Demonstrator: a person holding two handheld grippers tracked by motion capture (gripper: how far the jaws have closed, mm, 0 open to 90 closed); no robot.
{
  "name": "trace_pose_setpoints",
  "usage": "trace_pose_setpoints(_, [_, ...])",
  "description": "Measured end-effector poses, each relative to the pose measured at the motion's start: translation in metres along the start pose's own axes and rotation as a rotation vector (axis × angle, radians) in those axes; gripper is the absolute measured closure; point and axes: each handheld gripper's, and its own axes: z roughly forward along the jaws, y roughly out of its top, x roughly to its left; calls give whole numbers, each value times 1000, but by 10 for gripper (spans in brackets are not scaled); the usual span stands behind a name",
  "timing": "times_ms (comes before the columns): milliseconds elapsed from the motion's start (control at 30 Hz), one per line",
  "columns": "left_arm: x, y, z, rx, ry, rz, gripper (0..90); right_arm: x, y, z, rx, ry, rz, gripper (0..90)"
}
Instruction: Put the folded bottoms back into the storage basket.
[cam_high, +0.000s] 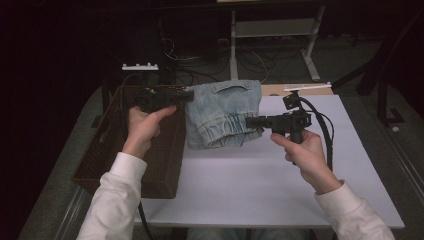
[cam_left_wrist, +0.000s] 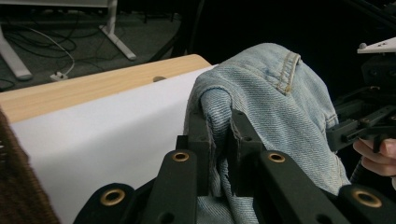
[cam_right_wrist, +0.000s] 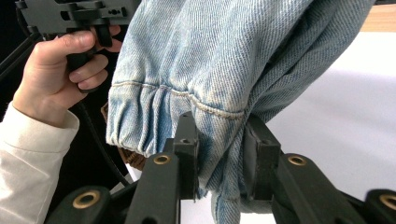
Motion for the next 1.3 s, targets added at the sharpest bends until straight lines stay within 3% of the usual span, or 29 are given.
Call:
trace_pose_setpoints(533, [22, 18, -33, -41, 25, 9, 812, 19, 26, 32, 12, 10, -38, 697])
trace_pose_setpoints(867, [43, 14, -57, -70, 60, -11, 812, 30, 34, 63, 12, 28, -61, 697])
trace_pose_setpoints(1300, [58, 13, -87, -90, 111, -25, 812, 44, 42, 98, 17, 61, -73, 697])
